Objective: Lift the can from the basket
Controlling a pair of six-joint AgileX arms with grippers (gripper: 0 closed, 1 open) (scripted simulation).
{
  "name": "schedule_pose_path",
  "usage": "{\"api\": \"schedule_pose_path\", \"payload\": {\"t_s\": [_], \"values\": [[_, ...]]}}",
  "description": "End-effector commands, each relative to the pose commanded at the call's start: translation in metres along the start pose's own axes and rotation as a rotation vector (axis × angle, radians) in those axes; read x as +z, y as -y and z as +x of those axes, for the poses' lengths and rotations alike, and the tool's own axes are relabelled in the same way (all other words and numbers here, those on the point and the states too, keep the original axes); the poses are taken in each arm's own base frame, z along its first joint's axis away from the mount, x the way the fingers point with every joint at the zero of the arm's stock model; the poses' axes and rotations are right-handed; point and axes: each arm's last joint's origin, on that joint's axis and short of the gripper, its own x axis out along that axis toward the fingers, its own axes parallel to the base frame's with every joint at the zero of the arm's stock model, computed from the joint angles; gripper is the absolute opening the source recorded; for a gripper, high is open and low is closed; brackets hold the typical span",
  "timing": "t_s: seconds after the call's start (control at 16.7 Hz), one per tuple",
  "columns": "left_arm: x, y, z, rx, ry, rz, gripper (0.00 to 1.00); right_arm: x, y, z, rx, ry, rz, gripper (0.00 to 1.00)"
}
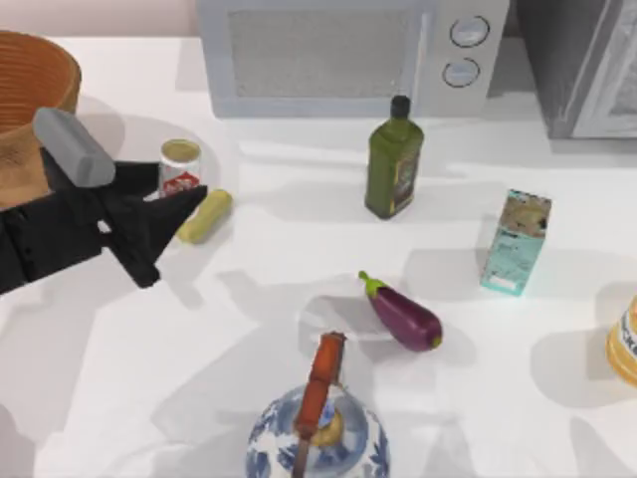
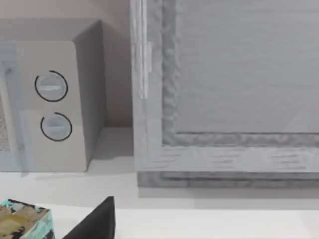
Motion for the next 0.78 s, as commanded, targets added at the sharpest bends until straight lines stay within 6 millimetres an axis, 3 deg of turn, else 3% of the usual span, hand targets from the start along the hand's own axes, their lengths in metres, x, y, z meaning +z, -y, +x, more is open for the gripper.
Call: {"api": "schedule_pose_path", "payload": {"t_s": [0.78], "values": [[-0.049, -0.047, 0.056, -0.337, 0.061, 0.063, 0.0, 0.0, 0.0, 0.0, 0.0, 0.0, 0.0, 1.0]]}}
